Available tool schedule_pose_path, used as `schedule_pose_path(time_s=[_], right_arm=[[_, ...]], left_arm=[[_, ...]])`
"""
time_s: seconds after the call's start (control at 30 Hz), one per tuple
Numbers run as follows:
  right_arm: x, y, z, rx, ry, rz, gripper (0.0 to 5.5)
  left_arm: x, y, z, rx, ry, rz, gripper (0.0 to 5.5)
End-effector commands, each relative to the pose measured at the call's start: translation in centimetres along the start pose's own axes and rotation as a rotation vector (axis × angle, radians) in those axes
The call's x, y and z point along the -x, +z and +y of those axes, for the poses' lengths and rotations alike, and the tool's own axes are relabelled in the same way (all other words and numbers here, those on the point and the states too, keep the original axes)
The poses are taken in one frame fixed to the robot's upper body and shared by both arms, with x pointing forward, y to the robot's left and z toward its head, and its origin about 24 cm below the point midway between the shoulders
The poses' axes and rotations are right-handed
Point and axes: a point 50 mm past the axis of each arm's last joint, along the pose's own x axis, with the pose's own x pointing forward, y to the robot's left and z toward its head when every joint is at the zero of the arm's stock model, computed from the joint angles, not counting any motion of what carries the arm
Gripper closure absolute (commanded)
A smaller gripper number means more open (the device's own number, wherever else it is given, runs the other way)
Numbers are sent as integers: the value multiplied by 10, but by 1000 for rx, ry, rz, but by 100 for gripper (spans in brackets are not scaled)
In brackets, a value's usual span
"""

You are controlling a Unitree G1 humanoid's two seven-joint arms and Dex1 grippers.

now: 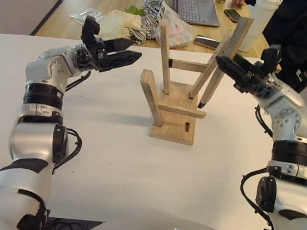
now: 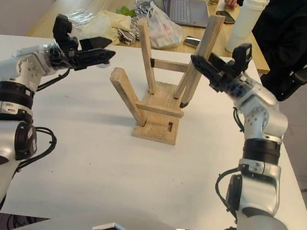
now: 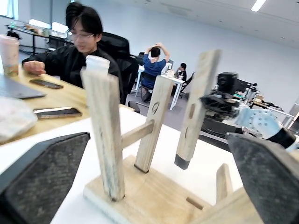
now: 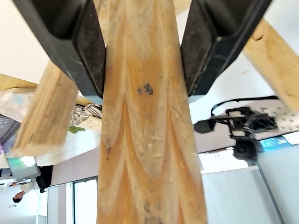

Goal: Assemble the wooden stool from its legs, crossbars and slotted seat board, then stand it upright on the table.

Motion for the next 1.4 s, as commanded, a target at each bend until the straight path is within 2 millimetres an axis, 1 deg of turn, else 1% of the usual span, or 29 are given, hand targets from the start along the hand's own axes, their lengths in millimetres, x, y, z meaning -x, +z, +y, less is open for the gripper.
schedule_pose_path(time_s=[0.03, 0.13, 0.23, 0.37, 0.47, 0.6, 0.77, 1.0, 1.1, 1.17, 1.4], right_arm=[[27, -15, -1, -75, -48, -174, 348], [43, -28, 3, -142, -55, -245, 348], [51, -36, 11, -194, -26, -294, 348], [49, -47, 25, -220, 36, -328, 348], [47, -62, 31, -240, 42, -314, 348], [48, -74, 32, -238, 24, -302, 348], [47, -84, 27, -222, -5, -303, 348], [48, -99, 30, -231, -23, -299, 348], [51, -106, 32, -204, -24, -248, 348], [57, -108, 30, -173, -21, -182, 348], [87, -103, 14, -119, 50, 113, 348]], left_arm=[[6, -8, 1, 20, 49, -53, 10], [8, -10, 1, 34, 66, -70, 10], [6, -10, 1, 38, 68, -72, 10], [3, -11, 1, 46, 65, -73, 10], [0, -13, 2, 53, 64, -70, 10], [0, -12, 3, 53, 66, -66, 10], [-2, -10, 3, 57, 59, -57, 10], [-8, -10, 4, 63, 38, -32, 10], [-8, -12, 4, 67, 36, -22, 10], [-7, -13, 4, 69, 41, -21, 10], [-3, -25, 2, 87, 54, -34, 10]])
